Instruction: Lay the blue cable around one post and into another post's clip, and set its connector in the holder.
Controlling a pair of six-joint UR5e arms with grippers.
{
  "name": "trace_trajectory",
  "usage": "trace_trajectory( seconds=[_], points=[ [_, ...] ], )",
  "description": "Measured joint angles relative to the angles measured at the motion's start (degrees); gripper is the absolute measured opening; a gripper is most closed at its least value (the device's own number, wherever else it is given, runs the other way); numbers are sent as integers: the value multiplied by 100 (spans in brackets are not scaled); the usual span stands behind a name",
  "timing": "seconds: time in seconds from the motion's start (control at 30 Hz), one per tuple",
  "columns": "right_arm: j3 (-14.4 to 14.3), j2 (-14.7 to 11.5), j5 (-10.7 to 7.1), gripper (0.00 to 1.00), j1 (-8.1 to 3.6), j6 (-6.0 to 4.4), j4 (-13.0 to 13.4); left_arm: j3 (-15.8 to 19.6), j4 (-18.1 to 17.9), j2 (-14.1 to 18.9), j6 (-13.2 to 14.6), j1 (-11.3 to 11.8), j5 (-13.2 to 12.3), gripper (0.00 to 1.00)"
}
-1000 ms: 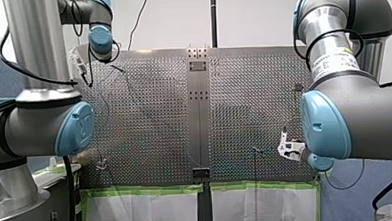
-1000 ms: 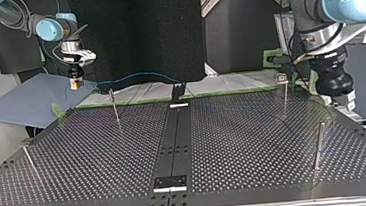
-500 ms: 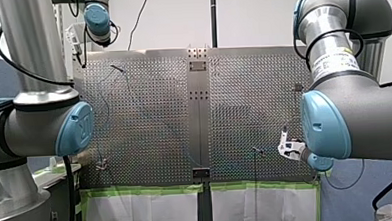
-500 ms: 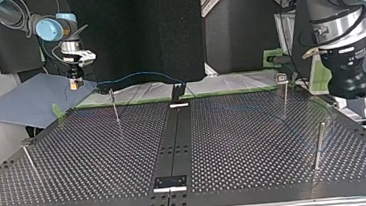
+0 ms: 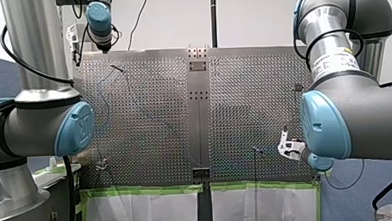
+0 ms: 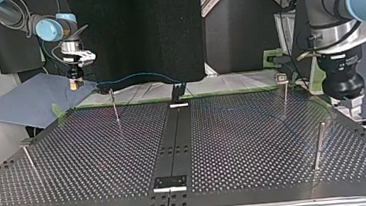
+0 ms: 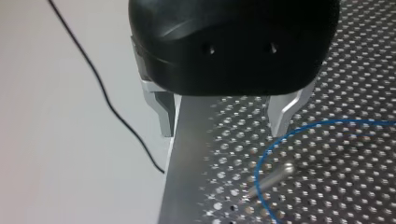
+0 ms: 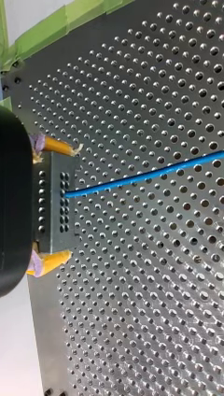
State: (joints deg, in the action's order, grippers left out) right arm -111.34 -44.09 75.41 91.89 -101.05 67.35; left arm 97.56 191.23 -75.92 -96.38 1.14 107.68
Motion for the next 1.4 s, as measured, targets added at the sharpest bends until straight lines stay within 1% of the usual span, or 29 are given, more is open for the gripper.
trace_trajectory(
  seconds=[0.17,0.3,0.47,0.57,0.8,1.13,1.3,1.4],
  points=[
    [16,0,1,0,0,-3,-9,-1,249,11,220,-2,-7,100],
    [17,-1,1,0,0,-3,-11,-1,436,27,318,-4,-27,100],
    [18,-1,1,0,0,-4,-15,3,696,45,352,-14,-121,100],
    [18,0,1,0,1,-4,-18,3,793,55,344,-17,-163,100],
    [18,1,0,0,8,-4,-19,2,775,80,316,-20,-164,100],
    [17,0,1,0,24,-3,-27,0,733,70,281,-16,24,100],
    [18,0,-1,0,26,-3,-28,2,733,12,289,-18,268,100],
    [18,1,0,0,26,-4,-28,3,733,-10,299,-19,367,100]
  ],
)
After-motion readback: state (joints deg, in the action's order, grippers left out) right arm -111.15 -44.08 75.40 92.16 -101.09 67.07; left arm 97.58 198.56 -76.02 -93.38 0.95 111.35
